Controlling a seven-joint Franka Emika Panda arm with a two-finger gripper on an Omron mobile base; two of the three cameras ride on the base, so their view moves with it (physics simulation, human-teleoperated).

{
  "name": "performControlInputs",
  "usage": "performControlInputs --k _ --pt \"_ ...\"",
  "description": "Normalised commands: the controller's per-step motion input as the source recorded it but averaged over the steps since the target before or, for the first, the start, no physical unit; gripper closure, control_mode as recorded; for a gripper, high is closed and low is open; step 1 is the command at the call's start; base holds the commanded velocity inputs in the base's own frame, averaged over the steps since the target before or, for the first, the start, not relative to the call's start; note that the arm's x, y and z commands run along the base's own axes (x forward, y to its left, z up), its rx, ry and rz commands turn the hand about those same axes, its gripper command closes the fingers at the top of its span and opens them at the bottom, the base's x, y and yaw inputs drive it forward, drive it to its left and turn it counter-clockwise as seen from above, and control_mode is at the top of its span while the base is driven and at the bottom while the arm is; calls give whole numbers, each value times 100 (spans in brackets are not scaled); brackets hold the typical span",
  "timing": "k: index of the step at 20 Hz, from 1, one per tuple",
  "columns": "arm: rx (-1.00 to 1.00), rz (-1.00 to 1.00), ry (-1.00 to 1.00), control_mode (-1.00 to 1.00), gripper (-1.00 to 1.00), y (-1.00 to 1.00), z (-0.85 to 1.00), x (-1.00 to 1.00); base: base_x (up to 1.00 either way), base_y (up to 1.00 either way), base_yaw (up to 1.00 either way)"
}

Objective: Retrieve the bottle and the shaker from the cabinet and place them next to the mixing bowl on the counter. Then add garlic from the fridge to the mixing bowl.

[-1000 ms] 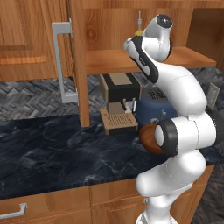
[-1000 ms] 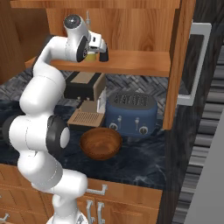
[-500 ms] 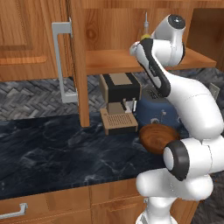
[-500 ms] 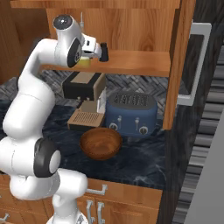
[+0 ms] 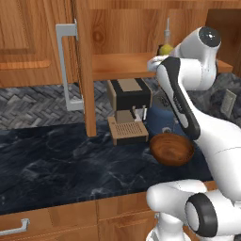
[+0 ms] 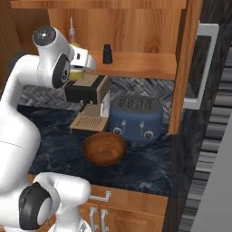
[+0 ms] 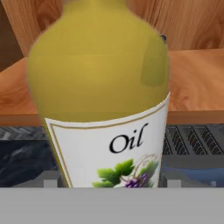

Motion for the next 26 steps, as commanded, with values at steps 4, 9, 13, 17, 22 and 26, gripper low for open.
performControlInputs --k 4,9,13,17,22,26 --pt "0 0 -1 -100 100 28 -23 -79 0 0 0" --pt "0 0 0 -100 100 38 -47 -46 0 0 0" --pt "0 -11 0 -100 100 25 -81 -8 0 0 0" --pt "0 -28 -3 -100 100 21 -68 10 0 0 0" --pt "3 -33 -8 -100 100 10 -17 3 0 0 0" --pt "4 -14 -15 -100 100 16 0 6 0 0 0"
